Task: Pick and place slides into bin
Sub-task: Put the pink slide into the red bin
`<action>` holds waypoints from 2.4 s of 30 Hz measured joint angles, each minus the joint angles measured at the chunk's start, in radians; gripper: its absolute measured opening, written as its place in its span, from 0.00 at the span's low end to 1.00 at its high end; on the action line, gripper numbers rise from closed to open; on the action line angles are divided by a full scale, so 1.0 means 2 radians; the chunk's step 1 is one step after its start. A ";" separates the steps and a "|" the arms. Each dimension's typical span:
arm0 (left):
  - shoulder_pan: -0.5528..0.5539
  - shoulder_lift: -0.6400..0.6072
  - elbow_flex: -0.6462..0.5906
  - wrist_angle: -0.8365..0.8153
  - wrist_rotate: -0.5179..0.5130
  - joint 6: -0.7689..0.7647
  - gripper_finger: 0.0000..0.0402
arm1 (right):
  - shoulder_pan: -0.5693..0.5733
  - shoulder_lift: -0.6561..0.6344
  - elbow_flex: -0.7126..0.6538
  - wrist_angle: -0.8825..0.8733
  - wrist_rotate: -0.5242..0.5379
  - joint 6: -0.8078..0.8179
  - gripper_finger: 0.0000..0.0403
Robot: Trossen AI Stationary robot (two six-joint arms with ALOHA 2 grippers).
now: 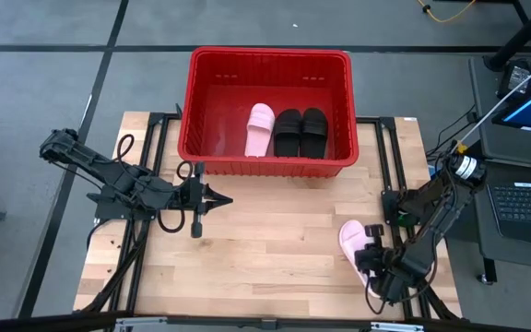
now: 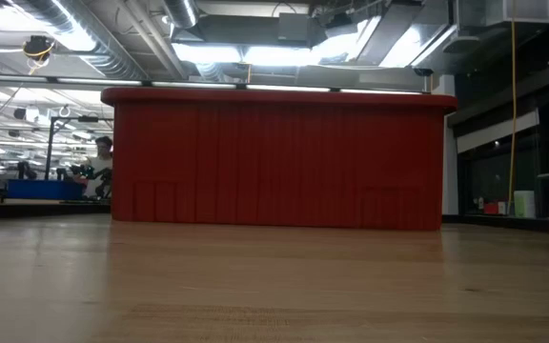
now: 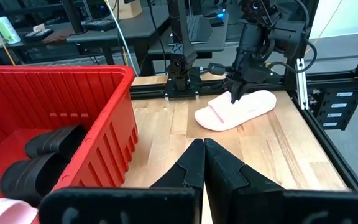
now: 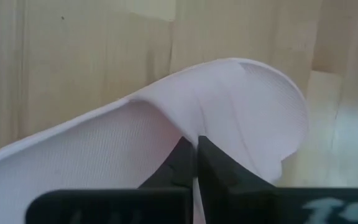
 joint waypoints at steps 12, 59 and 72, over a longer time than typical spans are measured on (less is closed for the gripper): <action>0.000 0.000 0.000 0.000 -0.002 0.001 0.01 | -0.044 0.000 0.110 -0.105 0.052 -0.001 0.02; 0.045 -0.033 0.000 0.017 -0.067 0.001 0.01 | -0.288 0.000 0.414 -0.152 0.425 -0.308 0.02; 0.119 -0.092 0.000 -0.042 -0.025 0.071 0.00 | -0.497 0.000 0.387 0.225 0.132 -0.646 0.02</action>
